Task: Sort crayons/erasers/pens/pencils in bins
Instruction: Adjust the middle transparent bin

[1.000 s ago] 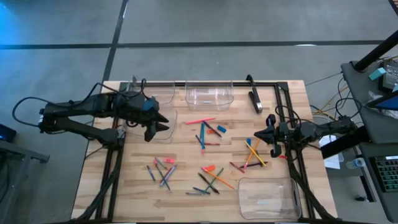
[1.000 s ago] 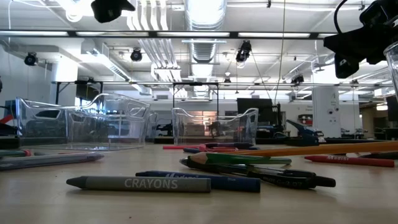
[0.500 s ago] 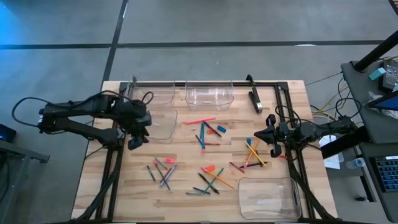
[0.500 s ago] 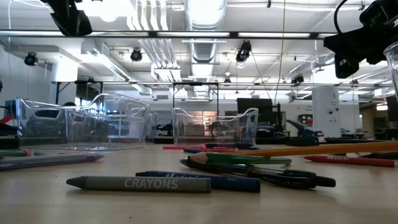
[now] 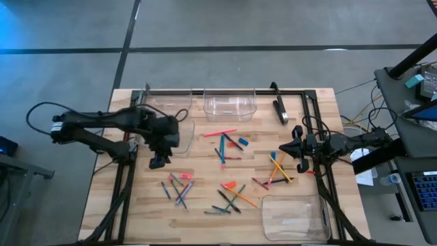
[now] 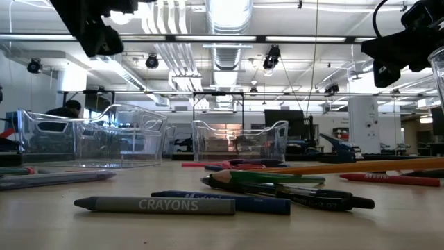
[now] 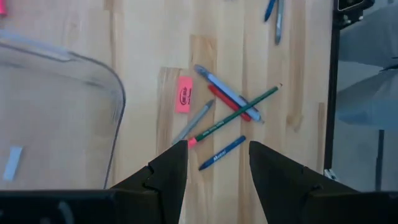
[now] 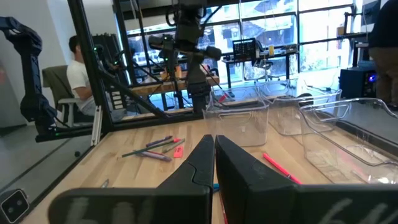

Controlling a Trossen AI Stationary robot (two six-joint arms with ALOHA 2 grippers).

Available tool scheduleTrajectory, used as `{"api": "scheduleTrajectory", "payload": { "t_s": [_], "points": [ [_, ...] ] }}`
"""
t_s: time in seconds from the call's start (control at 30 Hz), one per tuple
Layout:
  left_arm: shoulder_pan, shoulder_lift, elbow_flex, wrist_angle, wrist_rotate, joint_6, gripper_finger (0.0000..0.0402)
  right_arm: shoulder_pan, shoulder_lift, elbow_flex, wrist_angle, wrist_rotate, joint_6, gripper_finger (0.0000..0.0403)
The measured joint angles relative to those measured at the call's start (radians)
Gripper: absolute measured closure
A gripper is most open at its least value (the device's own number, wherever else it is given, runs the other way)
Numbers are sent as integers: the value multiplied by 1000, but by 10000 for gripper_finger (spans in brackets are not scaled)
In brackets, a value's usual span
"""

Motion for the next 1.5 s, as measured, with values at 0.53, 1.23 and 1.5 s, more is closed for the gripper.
{"api": "scheduleTrajectory", "payload": {
  "t_s": [0.53,1.23,1.5],
  "points": [
    [-93,-187,-382,368,48,10,245,0,0,0,0,0,0,394],
    [-251,108,-472,576,-119,297,245,0,0,0,0,0,0,394],
    [-296,126,-464,571,-189,314,245,0,0,0,0,0,0,394]
  ]
}}
